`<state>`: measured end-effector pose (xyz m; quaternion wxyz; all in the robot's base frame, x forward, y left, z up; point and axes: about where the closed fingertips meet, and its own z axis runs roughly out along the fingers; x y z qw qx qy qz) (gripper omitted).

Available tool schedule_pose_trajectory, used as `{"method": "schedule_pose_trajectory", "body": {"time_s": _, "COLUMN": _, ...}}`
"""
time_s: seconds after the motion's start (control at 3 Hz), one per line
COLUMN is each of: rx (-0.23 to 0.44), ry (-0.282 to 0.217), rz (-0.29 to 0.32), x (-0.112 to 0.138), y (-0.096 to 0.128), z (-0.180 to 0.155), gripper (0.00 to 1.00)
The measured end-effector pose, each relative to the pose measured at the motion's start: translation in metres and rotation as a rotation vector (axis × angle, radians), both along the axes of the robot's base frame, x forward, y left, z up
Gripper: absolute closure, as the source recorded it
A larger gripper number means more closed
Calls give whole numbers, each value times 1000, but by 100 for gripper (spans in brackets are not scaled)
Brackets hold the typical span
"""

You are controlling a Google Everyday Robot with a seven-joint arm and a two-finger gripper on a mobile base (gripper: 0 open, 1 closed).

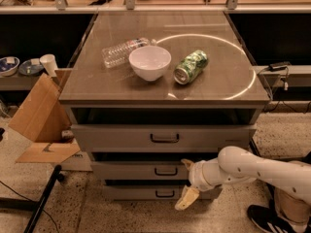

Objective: Open middle drawer

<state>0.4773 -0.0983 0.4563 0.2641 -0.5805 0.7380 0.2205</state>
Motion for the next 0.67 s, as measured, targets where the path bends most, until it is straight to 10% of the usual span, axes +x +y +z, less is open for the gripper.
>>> {"method": "schedule_pose_trajectory", "body": {"time_s": 0.67, "rx": 5, "ry": -24, "rz": -127, "x": 3, "y": -8, "z": -12, "gripper": 0}}
